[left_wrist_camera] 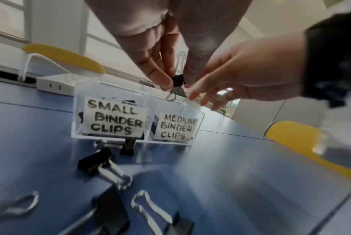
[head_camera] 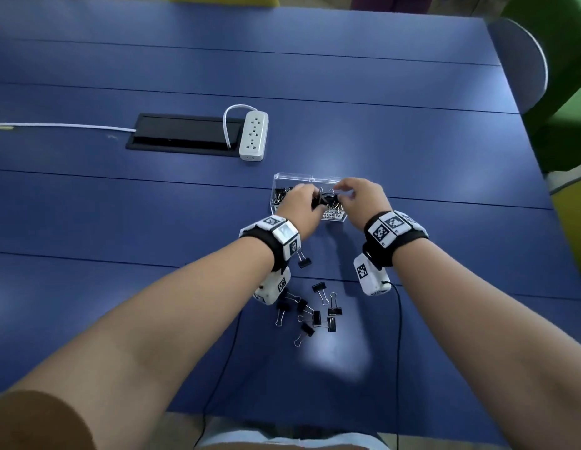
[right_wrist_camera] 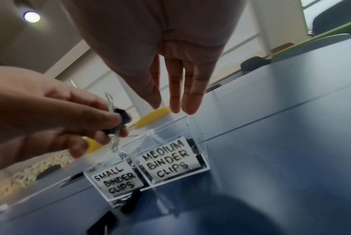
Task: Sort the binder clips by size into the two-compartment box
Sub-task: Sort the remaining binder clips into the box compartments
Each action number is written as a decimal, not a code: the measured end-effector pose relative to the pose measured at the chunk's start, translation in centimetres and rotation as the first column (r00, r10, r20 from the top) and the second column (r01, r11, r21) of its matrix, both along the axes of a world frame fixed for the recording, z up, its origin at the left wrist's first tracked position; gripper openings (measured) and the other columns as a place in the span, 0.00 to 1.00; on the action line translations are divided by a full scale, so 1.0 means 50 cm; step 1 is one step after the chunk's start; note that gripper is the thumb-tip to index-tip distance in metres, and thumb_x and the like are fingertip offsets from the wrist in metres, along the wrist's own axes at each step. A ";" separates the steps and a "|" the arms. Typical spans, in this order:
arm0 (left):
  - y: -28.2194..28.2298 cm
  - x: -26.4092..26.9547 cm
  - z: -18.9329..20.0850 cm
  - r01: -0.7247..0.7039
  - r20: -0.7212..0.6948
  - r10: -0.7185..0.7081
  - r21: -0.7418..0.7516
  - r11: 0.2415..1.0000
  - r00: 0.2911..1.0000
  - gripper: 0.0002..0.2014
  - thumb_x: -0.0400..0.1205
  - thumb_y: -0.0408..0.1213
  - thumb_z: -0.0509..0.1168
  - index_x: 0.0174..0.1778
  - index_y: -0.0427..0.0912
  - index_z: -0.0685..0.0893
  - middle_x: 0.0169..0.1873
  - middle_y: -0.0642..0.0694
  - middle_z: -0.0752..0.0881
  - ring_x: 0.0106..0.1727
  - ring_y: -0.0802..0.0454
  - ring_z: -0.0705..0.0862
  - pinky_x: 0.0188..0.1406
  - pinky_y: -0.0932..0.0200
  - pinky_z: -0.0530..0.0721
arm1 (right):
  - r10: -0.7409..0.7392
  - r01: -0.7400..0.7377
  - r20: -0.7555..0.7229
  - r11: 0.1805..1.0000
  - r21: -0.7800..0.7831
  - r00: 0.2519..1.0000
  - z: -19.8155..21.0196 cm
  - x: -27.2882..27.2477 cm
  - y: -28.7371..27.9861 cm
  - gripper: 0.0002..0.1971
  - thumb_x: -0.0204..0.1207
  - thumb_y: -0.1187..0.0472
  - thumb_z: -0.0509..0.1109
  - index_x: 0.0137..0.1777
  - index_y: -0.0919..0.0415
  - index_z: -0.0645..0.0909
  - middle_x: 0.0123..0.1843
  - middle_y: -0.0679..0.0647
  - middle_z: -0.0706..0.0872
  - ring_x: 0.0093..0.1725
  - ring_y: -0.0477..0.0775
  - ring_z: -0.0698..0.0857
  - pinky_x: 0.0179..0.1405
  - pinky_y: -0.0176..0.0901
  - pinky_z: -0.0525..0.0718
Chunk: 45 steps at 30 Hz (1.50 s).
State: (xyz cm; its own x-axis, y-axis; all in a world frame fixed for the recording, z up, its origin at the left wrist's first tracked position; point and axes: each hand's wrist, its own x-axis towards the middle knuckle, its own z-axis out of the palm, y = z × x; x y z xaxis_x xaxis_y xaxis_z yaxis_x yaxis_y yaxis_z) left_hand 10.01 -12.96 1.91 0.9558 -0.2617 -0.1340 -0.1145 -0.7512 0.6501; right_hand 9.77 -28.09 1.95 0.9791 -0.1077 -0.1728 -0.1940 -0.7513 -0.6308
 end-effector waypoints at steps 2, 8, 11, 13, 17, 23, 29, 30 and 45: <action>-0.014 0.019 0.002 0.013 0.015 -0.013 0.009 1.000 1.000 0.12 0.79 0.36 0.67 0.54 0.33 0.82 0.54 0.36 0.84 0.56 0.39 0.82 0.59 0.52 0.77 | -0.039 0.038 0.030 0.999 0.029 0.999 -0.006 -0.041 -0.011 0.10 0.74 0.65 0.65 0.51 0.57 0.85 0.49 0.56 0.89 0.43 0.52 0.82 0.54 0.42 0.81; -0.046 0.039 -0.012 0.147 -0.017 -0.146 0.111 0.983 0.989 0.16 0.81 0.33 0.64 0.66 0.35 0.78 0.64 0.36 0.81 0.67 0.38 0.78 0.68 0.51 0.75 | 0.133 -0.133 -0.140 0.991 0.013 0.981 -0.053 -0.224 -0.007 0.10 0.74 0.67 0.63 0.48 0.56 0.84 0.47 0.53 0.84 0.42 0.53 0.82 0.50 0.44 0.82; -0.035 0.022 -0.023 0.203 0.004 -0.207 0.182 0.962 0.978 0.22 0.81 0.32 0.63 0.73 0.39 0.73 0.71 0.40 0.78 0.73 0.40 0.73 0.75 0.50 0.70 | 0.247 -0.247 -0.215 0.969 0.029 0.945 -0.080 -0.295 0.001 0.13 0.71 0.69 0.63 0.51 0.55 0.83 0.46 0.52 0.80 0.37 0.48 0.77 0.47 0.46 0.82; -0.022 -0.007 -0.027 0.232 0.024 -0.241 0.186 0.955 0.970 0.21 0.80 0.30 0.62 0.71 0.41 0.75 0.70 0.42 0.78 0.71 0.41 0.72 0.75 0.51 0.70 | 0.290 -0.294 -0.255 0.955 0.024 0.922 -0.092 -0.324 0.006 0.17 0.68 0.70 0.63 0.54 0.54 0.83 0.49 0.51 0.78 0.40 0.49 0.78 0.49 0.45 0.82; 0.015 -0.110 -0.047 0.392 -0.030 -0.395 0.201 0.898 0.918 0.17 0.78 0.27 0.61 0.60 0.44 0.82 0.61 0.43 0.80 0.66 0.43 0.74 0.67 0.45 0.78 | 0.340 -0.348 -0.249 0.937 0.011 0.907 -0.109 -0.358 0.021 0.21 0.67 0.70 0.62 0.55 0.50 0.86 0.53 0.53 0.77 0.52 0.56 0.80 0.52 0.49 0.84; 0.054 -0.213 -0.101 0.599 -0.188 -0.572 0.343 0.724 0.798 0.21 0.80 0.27 0.59 0.68 0.48 0.79 0.65 0.46 0.76 0.64 0.43 0.77 0.54 0.42 0.84 | 0.316 -0.338 -0.243 0.940 -0.055 0.917 -0.114 -0.356 0.025 0.10 0.73 0.67 0.66 0.49 0.55 0.85 0.53 0.57 0.75 0.50 0.62 0.81 0.52 0.53 0.83; 0.056 -0.218 -0.122 0.538 -0.166 -0.517 0.382 0.752 0.840 0.11 0.77 0.28 0.67 0.53 0.41 0.78 0.55 0.42 0.75 0.52 0.38 0.82 0.46 0.40 0.86 | 0.167 -0.159 -0.175 0.986 0.059 0.970 -0.086 -0.371 0.020 0.04 0.73 0.66 0.71 0.44 0.57 0.84 0.46 0.53 0.73 0.38 0.51 0.76 0.45 0.32 0.76; 0.057 -0.218 -0.118 0.525 -0.169 -0.501 0.381 0.761 0.849 0.09 0.78 0.30 0.67 0.53 0.40 0.78 0.55 0.41 0.75 0.52 0.37 0.82 0.48 0.40 0.86 | 0.149 -0.138 -0.166 0.988 0.076 0.975 -0.083 -0.376 0.020 0.04 0.72 0.66 0.71 0.44 0.57 0.84 0.45 0.51 0.73 0.36 0.49 0.76 0.42 0.27 0.73; 0.112 -0.242 -0.086 0.378 -0.201 -0.343 0.171 0.910 0.917 0.16 0.83 0.34 0.62 0.68 0.40 0.77 0.62 0.42 0.79 0.65 0.44 0.78 0.67 0.51 0.77 | 0.304 -0.313 -0.141 0.949 -0.046 0.942 -0.115 -0.407 0.069 0.06 0.69 0.70 0.68 0.45 0.62 0.80 0.48 0.60 0.80 0.52 0.62 0.73 0.48 0.53 0.79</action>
State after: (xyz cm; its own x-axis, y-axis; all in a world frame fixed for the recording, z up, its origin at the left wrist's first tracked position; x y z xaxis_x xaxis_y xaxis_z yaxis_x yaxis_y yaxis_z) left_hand -2.10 -7.35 -2.37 0.7614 -0.5352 -0.3658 -0.3084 -0.7954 0.5218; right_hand -10.57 -24.63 -3.82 0.9354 0.1802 -0.3042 -0.0235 -0.8268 -0.5620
